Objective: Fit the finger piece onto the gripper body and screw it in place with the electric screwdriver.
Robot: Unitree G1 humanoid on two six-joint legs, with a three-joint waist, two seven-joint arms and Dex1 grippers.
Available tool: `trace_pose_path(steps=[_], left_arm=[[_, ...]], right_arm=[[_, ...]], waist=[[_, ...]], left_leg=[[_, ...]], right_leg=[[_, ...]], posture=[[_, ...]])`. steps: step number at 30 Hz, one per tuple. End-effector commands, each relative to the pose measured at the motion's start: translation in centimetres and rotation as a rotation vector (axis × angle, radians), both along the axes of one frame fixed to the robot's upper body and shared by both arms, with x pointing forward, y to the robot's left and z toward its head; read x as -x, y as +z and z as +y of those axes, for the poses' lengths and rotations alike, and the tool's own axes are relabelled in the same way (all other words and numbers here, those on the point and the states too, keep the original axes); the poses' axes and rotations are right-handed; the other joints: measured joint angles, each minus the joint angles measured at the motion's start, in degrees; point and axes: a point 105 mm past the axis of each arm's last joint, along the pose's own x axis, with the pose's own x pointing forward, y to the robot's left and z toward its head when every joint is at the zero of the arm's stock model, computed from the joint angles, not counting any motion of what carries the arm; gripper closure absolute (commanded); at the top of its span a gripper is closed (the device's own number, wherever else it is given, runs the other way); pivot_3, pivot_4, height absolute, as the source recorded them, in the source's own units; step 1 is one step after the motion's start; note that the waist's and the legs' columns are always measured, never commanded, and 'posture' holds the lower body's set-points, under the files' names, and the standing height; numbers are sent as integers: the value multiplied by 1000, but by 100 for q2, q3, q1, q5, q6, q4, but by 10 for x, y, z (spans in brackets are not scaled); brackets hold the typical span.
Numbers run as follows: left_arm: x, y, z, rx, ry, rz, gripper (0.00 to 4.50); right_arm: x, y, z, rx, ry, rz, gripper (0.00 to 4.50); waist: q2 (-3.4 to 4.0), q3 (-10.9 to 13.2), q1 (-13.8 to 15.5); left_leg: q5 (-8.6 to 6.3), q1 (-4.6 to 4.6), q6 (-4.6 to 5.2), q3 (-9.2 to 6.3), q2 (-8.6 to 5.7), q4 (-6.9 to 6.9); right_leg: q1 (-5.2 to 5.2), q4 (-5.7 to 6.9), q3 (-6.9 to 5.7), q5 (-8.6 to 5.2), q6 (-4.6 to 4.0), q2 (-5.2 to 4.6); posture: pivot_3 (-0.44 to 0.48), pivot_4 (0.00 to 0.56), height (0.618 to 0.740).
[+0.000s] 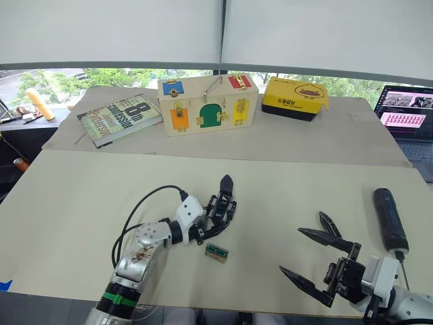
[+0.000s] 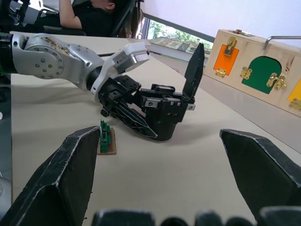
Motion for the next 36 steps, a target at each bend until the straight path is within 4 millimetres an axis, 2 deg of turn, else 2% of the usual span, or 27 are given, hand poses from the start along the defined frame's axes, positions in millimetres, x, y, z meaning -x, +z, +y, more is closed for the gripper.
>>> trace_pose_path(steps=[1, 9, 11, 14, 21, 30, 34, 36], left_arm=[[6, 0, -4, -21, -39, -41, 2234], [5, -7, 2, -25, -6, -12, 2234], [5, -8, 3, -17, 15, 0, 1166], [6, -8, 5, -12, 13, 14, 99], [0, 3, 33, -6, 39, -13, 99], [10, 13, 70, 42, -54, 62, 99], [17, 19, 98, 38, -139, 87, 99], [16, 28, 117, 14, -178, 68, 99]], right_arm=[[2, 8, 0, -4, 4, -27, 0], [-1, 11, 0, -2, 5, -34, 0], [-1, 11, 0, -2, 4, -35, 0], [-1, 11, 0, -2, 2, -36, 0], [0, 9, -3, -4, -12, -37, 0], [5, 7, -7, -11, -61, -40, 0], [10, 4, -29, 13, -221, -1, 0], [19, -3, -51, 12, -372, 83, 0]], waist=[[1, -1, -6], [2, -1, -15], [4, -2, -15], [9, -6, -15], [14, -8, -45], [14, -8, -17], [17, -7, -22], [21, -5, -19]], left_leg=[[0, 2, 0, 0, 0, -1], [-1, 3, 1, 2, 1, -3], [-1, 4, 1, 2, 1, -3], [-1, 6, 2, 2, 1, -4], [0, 10, 1, 4, 5, -8], [-1, 3, 0, 4, 4, -6], [-1, 2, -2, 5, 4, -8], [0, 2, -7, 6, 5, -13]], right_leg=[[0, 0, 1, 0, 0, 1], [-1, -1, 2, 0, 0, 2], [0, 0, 3, 0, 0, 1], [1, 0, 4, 0, -1, 1], [-2, 2, 9, -1, -3, 5], [-6, 0, 5, -2, -2, 1], [-7, 1, 3, -5, -1, 5], [-11, 3, 0, -10, -4, 8]], posture=[[0, 150, 740], [0, 150, 740], [0, 150, 740], [0, 150, 740], [0, 150, 740], [0, 150, 740], [0, 150, 740], [0, 150, 740]])
